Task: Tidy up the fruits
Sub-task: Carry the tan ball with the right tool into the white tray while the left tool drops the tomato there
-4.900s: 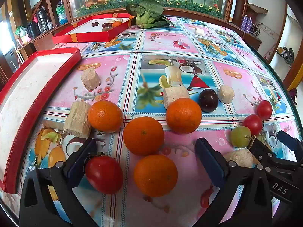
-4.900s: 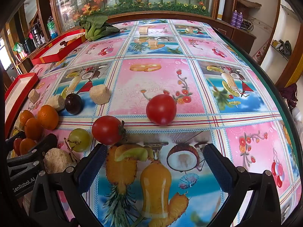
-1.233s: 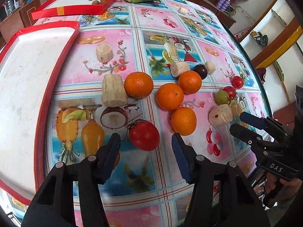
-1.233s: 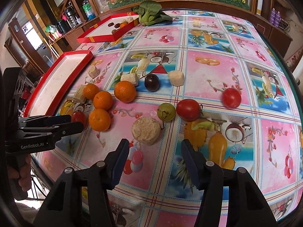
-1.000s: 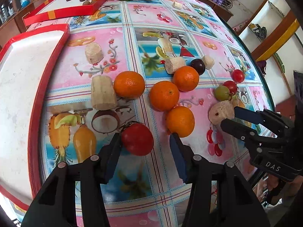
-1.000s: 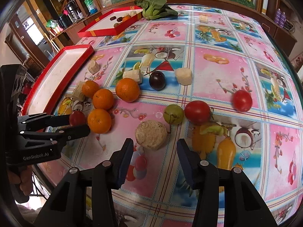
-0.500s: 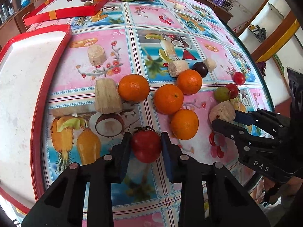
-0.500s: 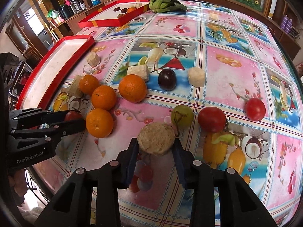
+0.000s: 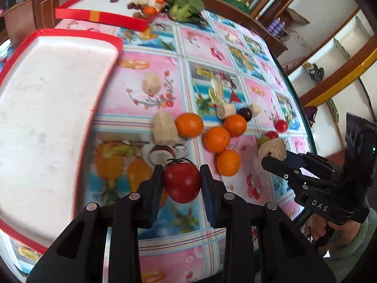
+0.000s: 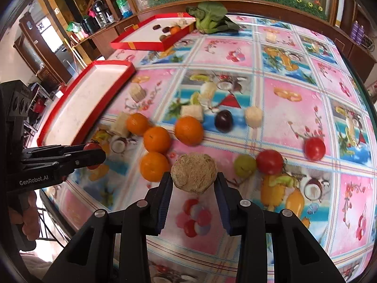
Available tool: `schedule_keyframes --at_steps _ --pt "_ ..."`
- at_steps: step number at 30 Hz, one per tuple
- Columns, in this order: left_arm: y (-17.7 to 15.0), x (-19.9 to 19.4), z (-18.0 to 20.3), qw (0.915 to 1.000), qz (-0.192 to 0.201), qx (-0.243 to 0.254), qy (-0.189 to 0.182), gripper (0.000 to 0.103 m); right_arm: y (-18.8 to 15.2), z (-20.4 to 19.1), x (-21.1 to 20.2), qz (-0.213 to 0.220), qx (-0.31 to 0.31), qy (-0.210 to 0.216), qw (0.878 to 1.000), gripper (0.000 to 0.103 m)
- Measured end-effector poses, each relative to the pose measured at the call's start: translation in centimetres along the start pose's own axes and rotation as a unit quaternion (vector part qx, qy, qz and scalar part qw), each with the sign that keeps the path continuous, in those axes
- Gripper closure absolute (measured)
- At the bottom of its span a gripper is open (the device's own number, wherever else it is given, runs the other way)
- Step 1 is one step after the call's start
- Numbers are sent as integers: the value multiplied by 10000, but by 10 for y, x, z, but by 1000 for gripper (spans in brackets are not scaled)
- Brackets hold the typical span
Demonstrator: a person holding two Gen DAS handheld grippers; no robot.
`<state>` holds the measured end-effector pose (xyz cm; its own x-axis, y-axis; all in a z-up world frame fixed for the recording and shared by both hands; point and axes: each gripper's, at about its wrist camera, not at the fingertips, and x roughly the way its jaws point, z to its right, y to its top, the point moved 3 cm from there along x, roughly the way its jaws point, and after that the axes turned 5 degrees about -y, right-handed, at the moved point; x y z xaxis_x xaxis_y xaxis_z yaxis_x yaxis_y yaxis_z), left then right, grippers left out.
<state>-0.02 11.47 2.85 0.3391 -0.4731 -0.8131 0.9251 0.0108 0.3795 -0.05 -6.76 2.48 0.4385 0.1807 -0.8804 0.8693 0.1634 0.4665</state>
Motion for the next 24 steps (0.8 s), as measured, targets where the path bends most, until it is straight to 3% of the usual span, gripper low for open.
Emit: schedule_keyframes --at_steps 7,13,19,24 --pt "10 -46 -58 9970 472 -498 366 74 37 -67 4 203 -639 374 9970 66" --pt "10 -53 -104 9934 502 -822 628 74 85 -133 32 197 -1058 673 9919 66" --pt "5 -34 -116 9931 357 -974 540 74 135 -181 76 -49 -1105 749 9910 66" --pt "-1 -21 -112 9943 264 -944 409 74 146 -208 107 -252 -1516 546 9866 66"
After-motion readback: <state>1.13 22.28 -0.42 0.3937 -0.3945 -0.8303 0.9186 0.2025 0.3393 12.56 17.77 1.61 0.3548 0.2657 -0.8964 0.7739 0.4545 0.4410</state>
